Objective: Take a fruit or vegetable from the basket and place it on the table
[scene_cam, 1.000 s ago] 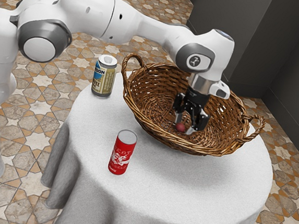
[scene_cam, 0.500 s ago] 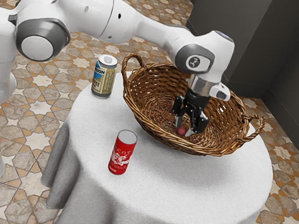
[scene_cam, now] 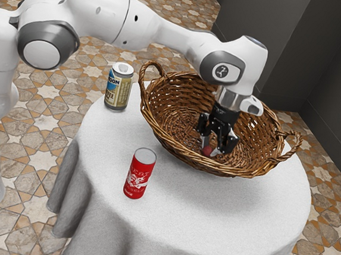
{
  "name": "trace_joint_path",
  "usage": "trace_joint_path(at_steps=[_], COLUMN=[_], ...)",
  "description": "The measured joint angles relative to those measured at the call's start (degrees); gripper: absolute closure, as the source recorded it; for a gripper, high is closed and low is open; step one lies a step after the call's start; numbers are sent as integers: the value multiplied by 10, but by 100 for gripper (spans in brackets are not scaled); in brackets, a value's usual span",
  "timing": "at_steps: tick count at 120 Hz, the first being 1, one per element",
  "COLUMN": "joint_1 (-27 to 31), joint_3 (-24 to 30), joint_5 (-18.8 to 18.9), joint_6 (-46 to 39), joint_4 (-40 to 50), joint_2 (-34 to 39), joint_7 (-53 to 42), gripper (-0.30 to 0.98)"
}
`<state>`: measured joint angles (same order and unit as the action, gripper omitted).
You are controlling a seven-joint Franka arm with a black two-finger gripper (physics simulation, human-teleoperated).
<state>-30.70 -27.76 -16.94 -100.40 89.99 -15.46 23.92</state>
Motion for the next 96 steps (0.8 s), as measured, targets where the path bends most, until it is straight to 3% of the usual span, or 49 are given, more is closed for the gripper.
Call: trace_joint_path(at_steps=[43, 96], joint_1=[-12, -69], joint_3=[-3, 10], joint_5=[17, 71], joint_6=[25, 72], joint_4=[-1, -1], joint_2=[49, 119], joint_7=[40, 117], gripper=[51, 52])
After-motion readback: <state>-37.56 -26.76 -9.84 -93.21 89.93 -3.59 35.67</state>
